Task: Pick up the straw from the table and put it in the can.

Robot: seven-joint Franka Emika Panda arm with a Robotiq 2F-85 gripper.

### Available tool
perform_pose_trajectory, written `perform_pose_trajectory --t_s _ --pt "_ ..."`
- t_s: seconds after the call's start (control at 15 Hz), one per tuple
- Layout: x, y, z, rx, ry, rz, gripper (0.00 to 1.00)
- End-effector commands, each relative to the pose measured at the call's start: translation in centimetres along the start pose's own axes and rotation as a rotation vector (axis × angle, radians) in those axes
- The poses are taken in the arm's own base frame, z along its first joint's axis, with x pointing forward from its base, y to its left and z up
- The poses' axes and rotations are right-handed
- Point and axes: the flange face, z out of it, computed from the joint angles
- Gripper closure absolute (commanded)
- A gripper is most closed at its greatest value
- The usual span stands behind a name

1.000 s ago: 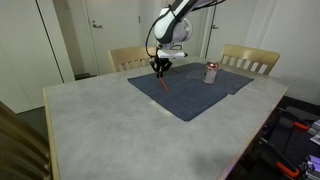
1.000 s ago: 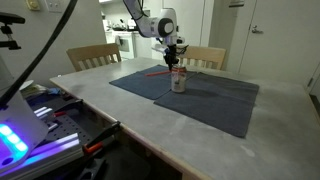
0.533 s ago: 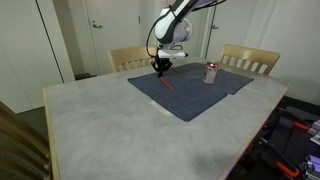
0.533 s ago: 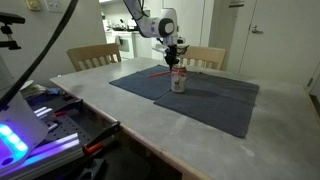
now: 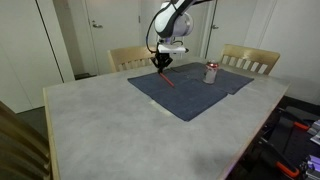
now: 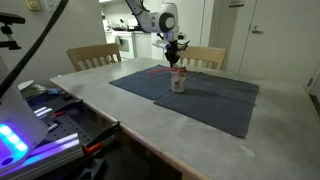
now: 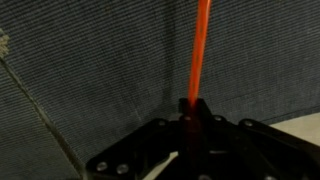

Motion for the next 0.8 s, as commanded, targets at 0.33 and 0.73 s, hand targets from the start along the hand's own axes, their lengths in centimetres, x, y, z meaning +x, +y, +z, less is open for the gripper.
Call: perform_pose_trajectory --t_s 0.33,0.73 --pt "-0.1 0.0 -7.4 -0.069 0.152 -0.095 0.98" --pt "-2.5 -0.3 -11.4 -0.166 0.272 -0.133 0.98"
